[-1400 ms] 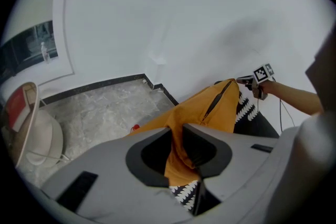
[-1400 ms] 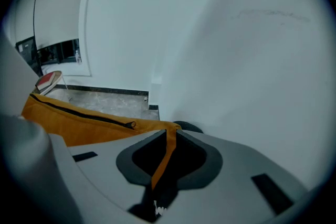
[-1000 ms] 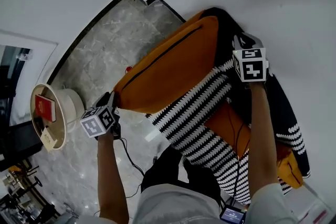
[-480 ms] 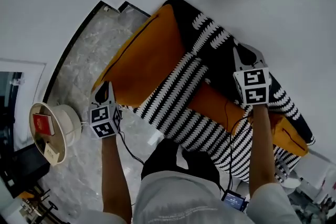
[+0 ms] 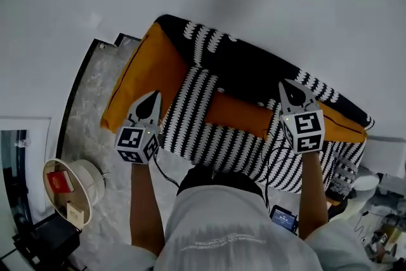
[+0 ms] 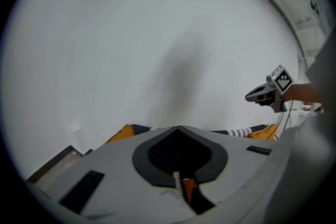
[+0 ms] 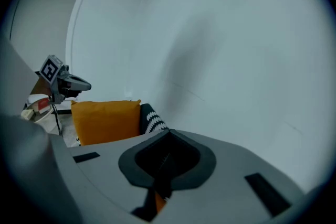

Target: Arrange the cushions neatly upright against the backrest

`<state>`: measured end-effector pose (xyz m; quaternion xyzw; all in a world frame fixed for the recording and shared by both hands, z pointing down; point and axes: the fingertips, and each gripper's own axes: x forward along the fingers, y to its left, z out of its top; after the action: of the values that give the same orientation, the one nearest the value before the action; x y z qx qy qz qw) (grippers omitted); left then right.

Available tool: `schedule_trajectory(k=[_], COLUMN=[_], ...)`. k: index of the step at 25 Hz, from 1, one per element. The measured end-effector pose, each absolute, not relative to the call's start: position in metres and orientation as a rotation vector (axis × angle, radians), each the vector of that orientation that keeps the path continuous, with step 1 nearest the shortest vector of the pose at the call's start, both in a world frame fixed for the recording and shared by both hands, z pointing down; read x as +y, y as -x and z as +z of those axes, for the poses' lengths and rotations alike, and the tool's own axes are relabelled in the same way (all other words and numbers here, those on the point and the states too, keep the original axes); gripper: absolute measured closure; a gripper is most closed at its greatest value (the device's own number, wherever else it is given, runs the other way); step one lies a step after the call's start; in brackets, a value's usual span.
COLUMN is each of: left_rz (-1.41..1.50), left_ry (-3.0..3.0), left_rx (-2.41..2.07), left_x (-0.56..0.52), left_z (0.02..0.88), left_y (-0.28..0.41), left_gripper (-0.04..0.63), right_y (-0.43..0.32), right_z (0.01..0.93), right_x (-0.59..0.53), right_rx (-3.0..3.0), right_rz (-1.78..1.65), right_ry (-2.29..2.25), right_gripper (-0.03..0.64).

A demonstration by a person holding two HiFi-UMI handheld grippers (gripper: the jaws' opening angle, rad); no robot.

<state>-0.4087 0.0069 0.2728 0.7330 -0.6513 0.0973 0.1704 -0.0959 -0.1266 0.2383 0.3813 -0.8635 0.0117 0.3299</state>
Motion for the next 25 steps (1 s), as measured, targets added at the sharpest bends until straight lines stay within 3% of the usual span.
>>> schedule_trajectory(k=[5, 13, 25], left_rz=[0.266, 0.490, 0.667], left_ry=[-2.300, -2.429, -2.273], left_rx=[-1.664, -1.485, -1.367], left_x=[0.009, 0.019, 0.020], left_z=[0.221, 0.235, 0.320], left_y=[0.322, 0.228, 0.220], left_gripper=[0.569, 0.569, 0.561], right_y=[0.034, -0.062, -0.126], right_z=[0.194, 0.211, 0.290], right_x=[-0.083, -0.047, 0.001], right_rx=[-2.275, -2.188, -1.982], right_rz=[0.022, 0.105, 0.304], right_ry=[-1.097, -1.214, -1.226], right_gripper=[0.612, 0.612, 0.612])
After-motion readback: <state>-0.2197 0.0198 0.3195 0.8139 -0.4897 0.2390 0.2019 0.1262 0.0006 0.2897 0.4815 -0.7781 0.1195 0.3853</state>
